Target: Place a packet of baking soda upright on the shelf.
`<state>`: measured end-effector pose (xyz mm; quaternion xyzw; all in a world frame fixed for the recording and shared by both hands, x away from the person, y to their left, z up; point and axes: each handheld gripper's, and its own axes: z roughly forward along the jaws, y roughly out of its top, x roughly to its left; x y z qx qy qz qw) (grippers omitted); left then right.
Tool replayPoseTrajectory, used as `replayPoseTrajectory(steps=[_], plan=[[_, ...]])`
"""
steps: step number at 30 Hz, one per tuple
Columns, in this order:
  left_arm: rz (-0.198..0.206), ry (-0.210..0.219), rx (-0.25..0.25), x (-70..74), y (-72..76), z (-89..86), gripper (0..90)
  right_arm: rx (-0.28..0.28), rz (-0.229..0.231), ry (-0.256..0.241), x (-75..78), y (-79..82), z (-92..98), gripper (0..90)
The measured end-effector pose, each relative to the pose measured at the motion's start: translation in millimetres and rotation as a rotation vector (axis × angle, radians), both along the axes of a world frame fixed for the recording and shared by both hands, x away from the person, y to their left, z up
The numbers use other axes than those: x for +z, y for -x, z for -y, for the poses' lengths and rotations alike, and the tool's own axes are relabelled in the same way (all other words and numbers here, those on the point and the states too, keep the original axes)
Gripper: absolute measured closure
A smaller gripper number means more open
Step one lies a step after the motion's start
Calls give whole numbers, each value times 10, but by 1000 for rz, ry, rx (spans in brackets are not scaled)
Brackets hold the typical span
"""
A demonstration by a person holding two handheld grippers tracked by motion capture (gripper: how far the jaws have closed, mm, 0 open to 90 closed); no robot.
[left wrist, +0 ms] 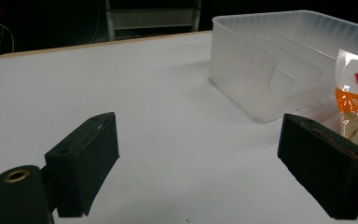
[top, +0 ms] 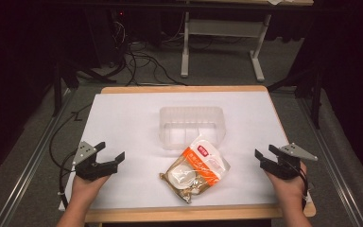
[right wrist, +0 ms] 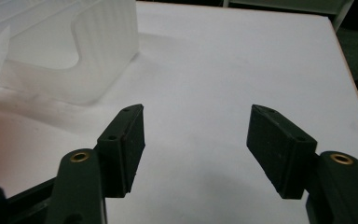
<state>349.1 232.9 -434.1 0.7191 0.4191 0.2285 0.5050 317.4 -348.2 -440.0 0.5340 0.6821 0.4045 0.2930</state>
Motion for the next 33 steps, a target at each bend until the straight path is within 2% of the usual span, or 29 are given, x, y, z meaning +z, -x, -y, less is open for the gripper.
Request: replayPoseTrajectory(steps=[2, 9, 18, 23, 33], plan=[[-1, -2, 0, -6, -2, 7, 130, 0, -8, 0, -5, 10, -3, 360], [-19, -23, -23, -28, 0, 26, 130, -6, 7, -11, 19, 36, 10, 343], [-16, -18, -20, -21, -4, 23, 141, -6, 4, -16, 18, 42, 20, 322], [-23, -8, -18, -15, -5, 11, 154, 8, 18, -25, 60, 64, -20, 302], [-16, -6, -14, -14, -7, 9, 161, 110, 61, -46, 205, 154, -379, 264]])
